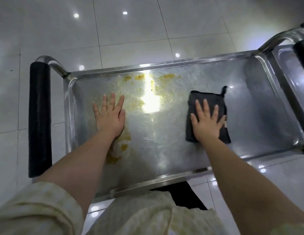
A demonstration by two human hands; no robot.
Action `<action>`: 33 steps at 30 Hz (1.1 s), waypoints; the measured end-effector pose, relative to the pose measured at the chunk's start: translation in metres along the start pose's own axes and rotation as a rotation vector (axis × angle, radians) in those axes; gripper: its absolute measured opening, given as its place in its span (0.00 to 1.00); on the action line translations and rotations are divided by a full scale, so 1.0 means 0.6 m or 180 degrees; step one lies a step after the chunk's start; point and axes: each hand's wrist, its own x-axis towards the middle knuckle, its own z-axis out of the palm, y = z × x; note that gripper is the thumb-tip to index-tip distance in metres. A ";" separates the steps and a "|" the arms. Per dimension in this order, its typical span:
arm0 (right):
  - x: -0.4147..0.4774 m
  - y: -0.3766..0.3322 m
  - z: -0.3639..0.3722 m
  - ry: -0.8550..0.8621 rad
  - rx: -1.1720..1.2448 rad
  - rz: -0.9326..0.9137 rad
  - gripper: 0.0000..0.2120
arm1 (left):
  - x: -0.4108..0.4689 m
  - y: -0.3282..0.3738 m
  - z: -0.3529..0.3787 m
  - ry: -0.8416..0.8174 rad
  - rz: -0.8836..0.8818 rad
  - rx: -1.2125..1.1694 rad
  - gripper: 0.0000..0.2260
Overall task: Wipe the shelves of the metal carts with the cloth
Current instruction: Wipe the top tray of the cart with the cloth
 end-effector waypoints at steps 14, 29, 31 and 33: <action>-0.038 -0.317 0.028 -0.0229 -0.0296 -0.2032 0.27 | 0.017 -0.005 0.007 0.0100 -0.0119 0.0085 0.27; 0.160 -0.133 -0.057 0.0206 0.0409 0.0397 0.26 | 0.025 -0.011 0.007 -0.0039 -0.0093 0.0069 0.25; 0.145 -0.212 -0.044 0.0152 0.0266 -0.0005 0.27 | 0.029 -0.015 0.004 -0.0074 -0.0078 0.0071 0.25; 0.117 -0.296 -0.027 0.0027 -0.0003 -0.0751 0.27 | 0.030 -0.016 0.000 -0.0058 -0.0068 0.0005 0.26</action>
